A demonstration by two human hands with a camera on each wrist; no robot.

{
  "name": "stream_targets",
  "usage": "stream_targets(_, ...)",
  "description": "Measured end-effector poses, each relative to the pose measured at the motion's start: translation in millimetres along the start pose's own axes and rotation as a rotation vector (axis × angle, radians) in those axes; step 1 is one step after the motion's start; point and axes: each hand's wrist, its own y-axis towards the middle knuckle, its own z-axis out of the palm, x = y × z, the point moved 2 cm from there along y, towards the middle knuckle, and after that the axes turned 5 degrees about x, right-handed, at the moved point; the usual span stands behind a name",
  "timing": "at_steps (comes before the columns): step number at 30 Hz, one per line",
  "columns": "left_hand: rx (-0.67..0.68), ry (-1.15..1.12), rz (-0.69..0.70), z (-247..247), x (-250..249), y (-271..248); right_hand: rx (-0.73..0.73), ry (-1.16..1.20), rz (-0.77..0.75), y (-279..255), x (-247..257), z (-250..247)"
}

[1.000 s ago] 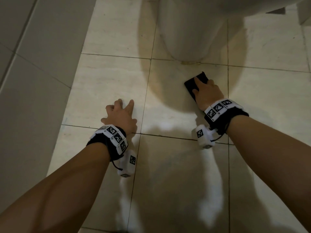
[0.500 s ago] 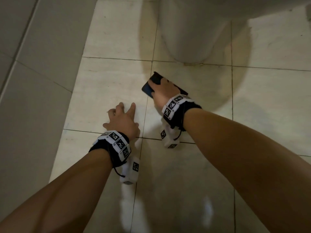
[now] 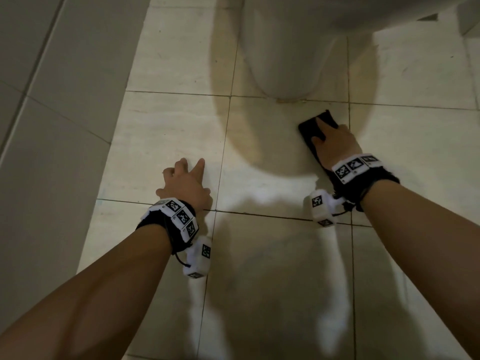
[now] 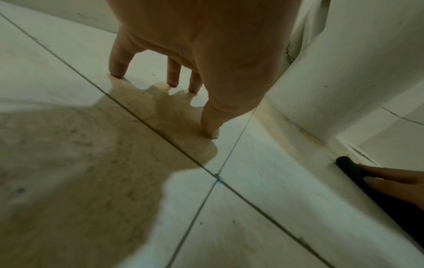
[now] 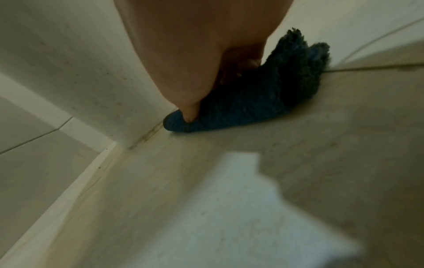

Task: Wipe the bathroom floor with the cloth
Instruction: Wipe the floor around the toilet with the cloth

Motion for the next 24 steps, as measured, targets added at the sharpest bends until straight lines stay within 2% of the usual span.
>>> stream_targets(3, -0.019, 0.001, -0.002, 1, 0, -1, -0.013, -0.017, 0.032, 0, -3, 2)
stream_targets(9, -0.038, 0.013, -0.012, 2, -1, 1, 0.004, -0.050, -0.069, 9, 28, 7)
stream_targets(15, -0.016, 0.007, 0.000, 0, -1, 2, 0.142, -0.222, -0.342, 23, 102, 21)
stream_targets(18, -0.020, 0.000, 0.002, 0, -4, 3, 0.198, -0.257, -0.355, 24, 131, 19)
stream_targets(20, -0.016, -0.002, -0.001, 0, -4, 4, 0.221, -0.300, -0.381, 13, 141, 23)
stream_targets(24, -0.017, 0.002, -0.011, 2, -7, 5, 0.197, -0.315, -0.532, -26, 146, 48)
